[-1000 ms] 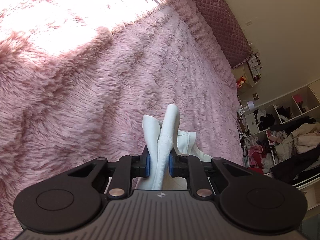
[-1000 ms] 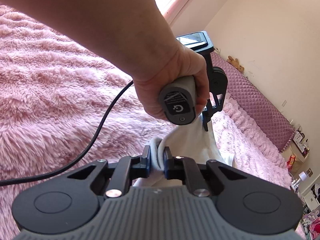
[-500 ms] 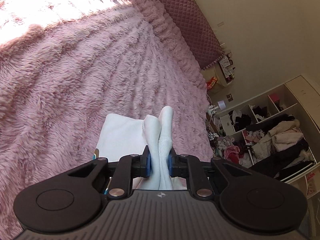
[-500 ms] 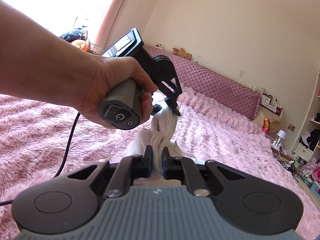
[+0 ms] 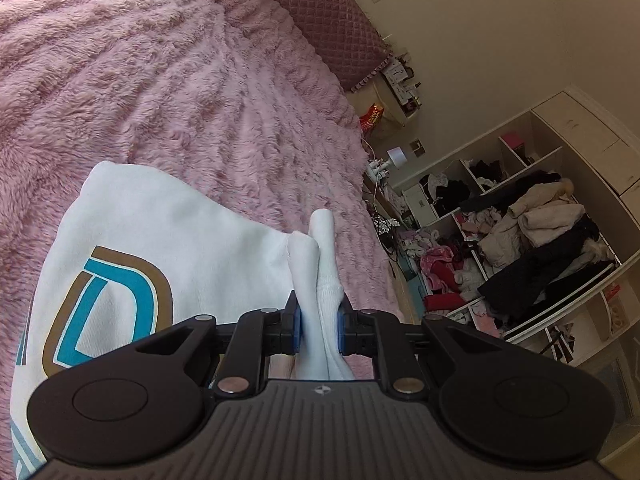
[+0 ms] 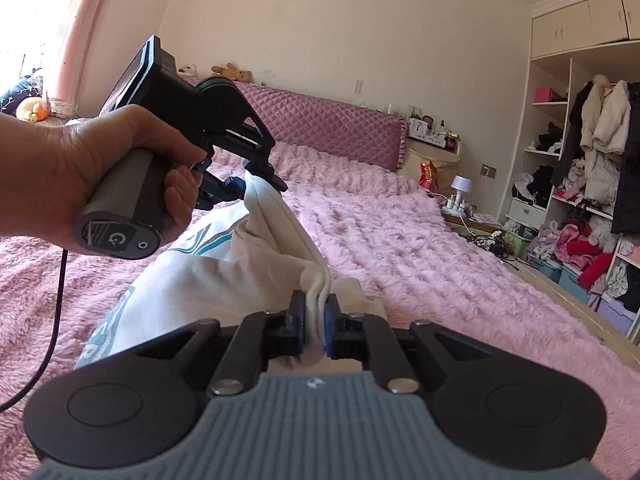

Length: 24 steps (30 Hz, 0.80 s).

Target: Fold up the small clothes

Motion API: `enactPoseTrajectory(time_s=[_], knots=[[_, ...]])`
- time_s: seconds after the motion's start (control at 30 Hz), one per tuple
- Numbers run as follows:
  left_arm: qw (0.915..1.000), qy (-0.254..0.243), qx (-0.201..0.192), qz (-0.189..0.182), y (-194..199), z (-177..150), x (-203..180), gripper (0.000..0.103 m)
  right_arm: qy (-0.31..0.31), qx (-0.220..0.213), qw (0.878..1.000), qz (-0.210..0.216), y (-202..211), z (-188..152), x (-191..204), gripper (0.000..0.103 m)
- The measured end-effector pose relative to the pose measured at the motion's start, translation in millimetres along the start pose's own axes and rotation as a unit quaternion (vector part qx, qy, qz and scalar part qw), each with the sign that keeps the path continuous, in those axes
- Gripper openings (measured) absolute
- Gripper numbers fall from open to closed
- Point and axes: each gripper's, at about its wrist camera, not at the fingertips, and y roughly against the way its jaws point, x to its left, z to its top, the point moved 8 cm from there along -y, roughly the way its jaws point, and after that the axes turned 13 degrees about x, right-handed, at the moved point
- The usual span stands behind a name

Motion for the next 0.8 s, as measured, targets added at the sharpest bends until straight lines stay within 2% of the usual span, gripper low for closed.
enactPoseTrajectory(time_s=[0.17,0.37,0.67,0.8], knots=[[0.9996,-0.017,0.024,0.000,-38.9,-17.9,-13.9,0.017,-0.038,0.019,0.999,-0.025,-17.3,-22.9,-41.6,0.003],[0.9975,-0.039,0.047,0.034,-73.1,-37.8,-15.1,0.017,-0.069,0.052,0.996,-0.020,-38.1,-48.1,-65.3,0.002],[0.9971,-0.044,0.051,0.034,-85.2,-52.5,-29.0,0.017,-0.102,0.050,0.993,-0.020,-38.9,-59.0,-78.7,0.002],[0.9958,-0.049,0.060,0.049,-93.6,-57.1,-34.5,0.017,-0.115,0.054,0.992,-0.021,-36.0,-60.3,-81.9,0.002]])
